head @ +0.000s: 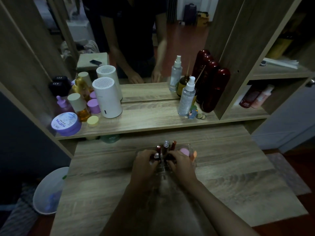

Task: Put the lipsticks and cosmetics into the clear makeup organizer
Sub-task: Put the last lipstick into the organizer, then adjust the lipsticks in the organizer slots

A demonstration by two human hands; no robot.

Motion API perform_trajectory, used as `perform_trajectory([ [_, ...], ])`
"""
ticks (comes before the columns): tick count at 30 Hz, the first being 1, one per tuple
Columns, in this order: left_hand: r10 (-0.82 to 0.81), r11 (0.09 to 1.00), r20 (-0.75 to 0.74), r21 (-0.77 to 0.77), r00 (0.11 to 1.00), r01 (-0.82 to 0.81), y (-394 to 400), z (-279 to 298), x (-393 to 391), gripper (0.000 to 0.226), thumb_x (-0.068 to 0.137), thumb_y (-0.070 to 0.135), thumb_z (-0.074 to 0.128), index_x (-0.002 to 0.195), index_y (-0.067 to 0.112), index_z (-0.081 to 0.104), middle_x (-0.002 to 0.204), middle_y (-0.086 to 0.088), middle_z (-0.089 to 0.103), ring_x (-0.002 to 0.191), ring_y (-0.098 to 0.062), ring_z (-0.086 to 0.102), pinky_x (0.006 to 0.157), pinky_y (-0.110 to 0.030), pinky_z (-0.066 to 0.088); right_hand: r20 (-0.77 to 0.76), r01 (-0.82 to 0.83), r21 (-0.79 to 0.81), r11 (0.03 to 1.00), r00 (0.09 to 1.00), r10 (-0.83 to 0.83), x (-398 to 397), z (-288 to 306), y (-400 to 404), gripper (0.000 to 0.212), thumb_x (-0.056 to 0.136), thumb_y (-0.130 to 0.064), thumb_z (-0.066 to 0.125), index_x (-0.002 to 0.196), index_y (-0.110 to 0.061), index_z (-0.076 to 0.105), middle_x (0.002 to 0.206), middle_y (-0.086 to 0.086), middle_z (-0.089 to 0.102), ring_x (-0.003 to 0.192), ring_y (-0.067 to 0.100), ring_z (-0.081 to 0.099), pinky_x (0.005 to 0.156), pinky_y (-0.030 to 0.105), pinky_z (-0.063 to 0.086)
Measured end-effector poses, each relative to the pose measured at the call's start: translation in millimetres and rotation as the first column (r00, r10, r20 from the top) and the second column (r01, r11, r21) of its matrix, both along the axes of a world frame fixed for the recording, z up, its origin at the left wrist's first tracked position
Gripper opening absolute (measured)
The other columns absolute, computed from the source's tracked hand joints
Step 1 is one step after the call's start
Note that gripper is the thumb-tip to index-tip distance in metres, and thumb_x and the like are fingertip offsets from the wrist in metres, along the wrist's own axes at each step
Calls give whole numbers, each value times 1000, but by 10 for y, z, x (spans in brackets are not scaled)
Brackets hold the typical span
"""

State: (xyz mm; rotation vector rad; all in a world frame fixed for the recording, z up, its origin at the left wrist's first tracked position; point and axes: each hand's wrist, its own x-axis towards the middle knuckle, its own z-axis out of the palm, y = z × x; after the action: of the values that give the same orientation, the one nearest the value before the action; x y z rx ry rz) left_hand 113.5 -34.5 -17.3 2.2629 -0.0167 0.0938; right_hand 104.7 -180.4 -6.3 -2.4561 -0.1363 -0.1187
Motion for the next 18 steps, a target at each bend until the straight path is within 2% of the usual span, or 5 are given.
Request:
perform_trajectory([
  [4,-12,998,11,61,1000,11,-5,-58,5,23,71,5,69,93,11,66,95,-8,67,92,-24,55,71,-25,38,-17,-7,-12,1000,1000,6,37,-21,17,22,83,-1,63,104,-8,66,105,11,70,95,17,64,80,21,51],
  [8,-34,994,-4,102,999,34,-26,-93,5,26,73,8,67,99,11,65,103,-9,68,96,-26,57,82,-33,44,-58,-12,-77,997,998,7,74,-34,28,22,84,-6,63,105,-10,65,108,10,69,98,21,64,84,36,57],
  [14,-27,979,-14,204,1000,30,-66,-98,38,30,75,18,65,105,19,61,101,-7,67,98,-23,55,82,-34,42,-60,-13,-91,996,998,7,108,-51,44,20,84,-8,63,104,-10,66,107,10,70,97,20,64,81,30,54],
  [18,-25,980,-8,198,1000,26,-59,-121,40,29,75,17,65,103,16,61,103,-7,66,99,-23,54,81,-33,41,-57,-14,-71,997,998,10,112,-54,34,22,82,-6,64,104,-10,66,105,10,71,96,21,65,82,32,55],
])
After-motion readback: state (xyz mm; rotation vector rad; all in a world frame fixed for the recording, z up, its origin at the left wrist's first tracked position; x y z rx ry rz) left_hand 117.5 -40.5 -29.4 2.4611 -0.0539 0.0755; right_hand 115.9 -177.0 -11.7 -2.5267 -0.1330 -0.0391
